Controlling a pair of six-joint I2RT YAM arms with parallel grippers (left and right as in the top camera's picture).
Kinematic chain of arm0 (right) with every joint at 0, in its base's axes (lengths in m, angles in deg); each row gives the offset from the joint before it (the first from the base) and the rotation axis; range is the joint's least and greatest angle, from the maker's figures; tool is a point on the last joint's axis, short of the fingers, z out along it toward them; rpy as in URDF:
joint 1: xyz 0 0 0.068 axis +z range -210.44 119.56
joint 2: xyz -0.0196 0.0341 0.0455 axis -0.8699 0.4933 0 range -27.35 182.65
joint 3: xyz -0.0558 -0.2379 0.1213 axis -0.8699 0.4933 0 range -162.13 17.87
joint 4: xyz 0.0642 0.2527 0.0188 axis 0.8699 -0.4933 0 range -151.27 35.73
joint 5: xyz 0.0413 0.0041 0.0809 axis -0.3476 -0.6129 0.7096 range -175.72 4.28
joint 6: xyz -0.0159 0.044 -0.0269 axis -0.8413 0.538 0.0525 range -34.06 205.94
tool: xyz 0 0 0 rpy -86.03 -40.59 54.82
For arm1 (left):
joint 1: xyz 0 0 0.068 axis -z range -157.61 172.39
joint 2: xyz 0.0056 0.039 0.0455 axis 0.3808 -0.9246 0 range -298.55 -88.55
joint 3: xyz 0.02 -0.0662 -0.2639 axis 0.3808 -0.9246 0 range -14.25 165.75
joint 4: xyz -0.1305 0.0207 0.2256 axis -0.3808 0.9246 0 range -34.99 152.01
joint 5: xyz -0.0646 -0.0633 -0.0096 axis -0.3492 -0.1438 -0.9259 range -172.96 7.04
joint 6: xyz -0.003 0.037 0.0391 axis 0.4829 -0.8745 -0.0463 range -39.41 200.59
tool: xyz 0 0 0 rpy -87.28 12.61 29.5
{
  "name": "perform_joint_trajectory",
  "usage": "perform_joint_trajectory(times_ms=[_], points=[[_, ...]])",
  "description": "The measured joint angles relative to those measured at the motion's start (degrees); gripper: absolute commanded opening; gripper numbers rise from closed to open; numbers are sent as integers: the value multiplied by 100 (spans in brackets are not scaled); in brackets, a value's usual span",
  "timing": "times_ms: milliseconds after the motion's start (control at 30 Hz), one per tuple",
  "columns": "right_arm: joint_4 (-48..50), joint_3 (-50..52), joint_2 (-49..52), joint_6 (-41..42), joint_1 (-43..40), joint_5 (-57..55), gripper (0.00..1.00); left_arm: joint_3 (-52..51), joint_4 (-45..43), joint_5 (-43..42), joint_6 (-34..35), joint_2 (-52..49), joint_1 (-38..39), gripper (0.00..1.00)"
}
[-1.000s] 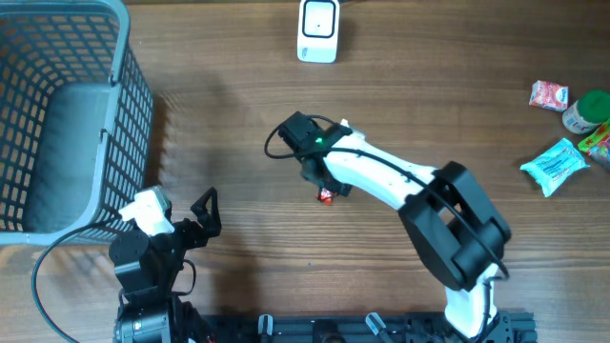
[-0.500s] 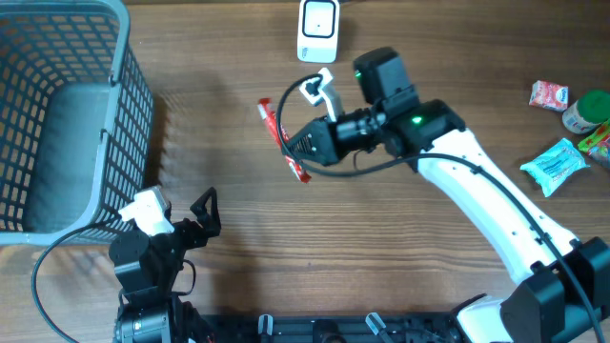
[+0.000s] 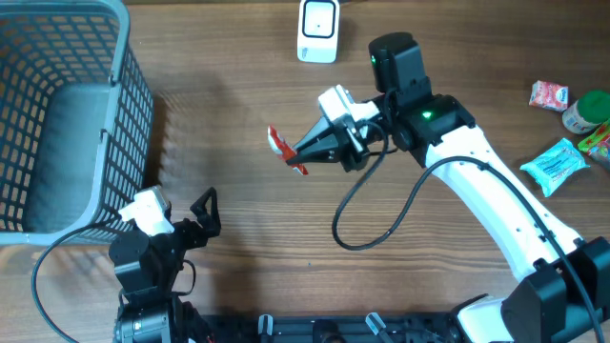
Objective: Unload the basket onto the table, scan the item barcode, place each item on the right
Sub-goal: 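Lift the Nescafe stick with the right gripper toward the scanner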
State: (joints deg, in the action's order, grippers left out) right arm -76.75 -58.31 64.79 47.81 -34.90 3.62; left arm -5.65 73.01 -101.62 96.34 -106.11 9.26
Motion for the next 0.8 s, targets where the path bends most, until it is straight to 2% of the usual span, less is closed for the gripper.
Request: perform_joint_trajectory(times_ms=[133, 267, 400, 533, 600, 667, 700, 767, 800], points=[[404, 0, 0, 2149, 0, 2, 4, 0, 0, 0, 0, 0, 0, 100], [557, 0, 0, 5045, 0, 0, 4, 0, 0, 2, 0, 0, 0, 100], [758, 0, 0, 6620, 0, 0, 4, 0, 0, 2, 0, 0, 0, 100], [857, 0, 0, 8824, 0, 0, 4, 0, 0, 2, 2, 0, 0, 100], [883, 0, 0, 9665, 0, 0, 4, 0, 0, 2, 0, 0, 0, 100], [949, 0, 0, 10247, 0, -151, 4, 0, 0, 2, 0, 0, 0, 100], [949, 0, 0, 10268, 0, -203, 4, 0, 0, 2, 2, 0, 0, 100], [560, -20, 0, 9407, 2, -739, 4, 0, -4, 2, 2, -2, 0, 100], [52, -31, 0, 8638, 4, -1193, 4, -4, 0, 7, 2, 0, 0, 100]])
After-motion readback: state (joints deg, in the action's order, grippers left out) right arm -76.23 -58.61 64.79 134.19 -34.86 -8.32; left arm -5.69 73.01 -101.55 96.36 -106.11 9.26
